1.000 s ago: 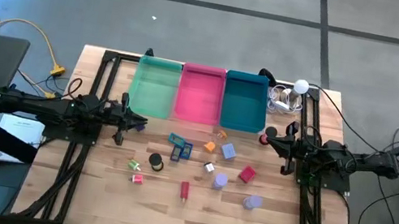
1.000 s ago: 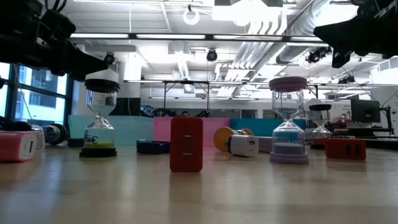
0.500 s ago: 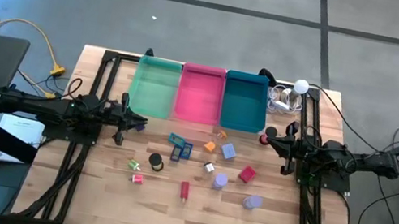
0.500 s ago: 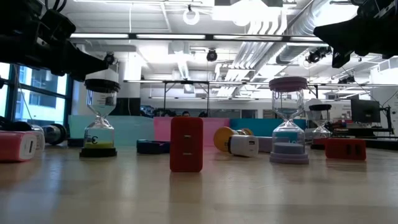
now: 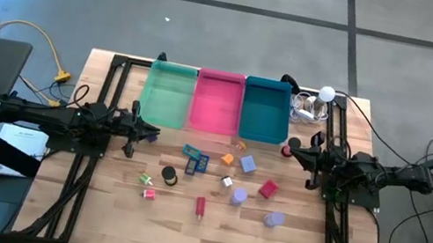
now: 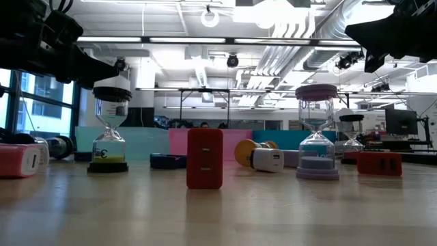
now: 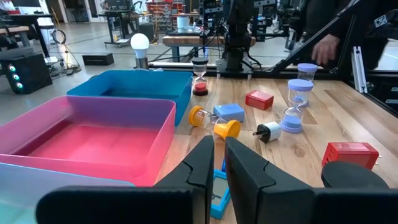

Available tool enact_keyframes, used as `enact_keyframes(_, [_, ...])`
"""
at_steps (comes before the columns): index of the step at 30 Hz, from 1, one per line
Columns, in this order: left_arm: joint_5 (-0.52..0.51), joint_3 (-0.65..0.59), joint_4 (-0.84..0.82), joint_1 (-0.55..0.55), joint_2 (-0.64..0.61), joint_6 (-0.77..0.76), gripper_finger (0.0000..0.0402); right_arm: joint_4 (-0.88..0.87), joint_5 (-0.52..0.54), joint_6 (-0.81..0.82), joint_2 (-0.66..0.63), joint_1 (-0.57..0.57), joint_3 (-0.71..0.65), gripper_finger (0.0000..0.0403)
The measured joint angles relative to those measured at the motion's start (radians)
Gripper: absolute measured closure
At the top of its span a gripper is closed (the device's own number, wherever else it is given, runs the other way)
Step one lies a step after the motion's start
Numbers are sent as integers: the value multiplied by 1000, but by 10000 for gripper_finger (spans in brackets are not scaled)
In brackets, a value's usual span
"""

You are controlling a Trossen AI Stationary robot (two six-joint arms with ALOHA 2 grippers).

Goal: Pick & Place Office items
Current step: Put the pink hourglass into the blue bin

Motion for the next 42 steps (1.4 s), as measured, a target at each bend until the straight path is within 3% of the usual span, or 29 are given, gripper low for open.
enact_keyframes(5, [0, 0, 3, 0, 0, 0, 369, -5, 2, 87, 0, 0, 0, 401])
enact_keyframes(14, [1, 0, 3, 0, 0, -43, 369, -23, -7, 79, 0, 0, 0, 401])
enact_keyframes(18, [3, 0, 6, 0, 0, -28, 369, -5, 69, 35, 0, 1, 5, 389])
enact_keyframes(22, [4, 0, 11, 0, 0, -18, 369, -28, 168, 33, 1, 2, 28, 337])
enact_keyframes(27, [11, 0, 21, 0, 2, -20, 369, -50, 192, 17, 27, 3, 56, 232])
enact_keyframes(33, [7, 0, 81, -1, 26, -75, 344, -225, 284, 37, 133, 3, 174, 132])
enact_keyframes(37, [-22, 0, 122, -1, 63, -99, 305, -460, 357, 151, 231, 3, 307, 96])
enact_keyframes(42, [-27, 0, 202, 2, 117, -103, 260, -733, 398, 314, 365, 2, 457, 82])
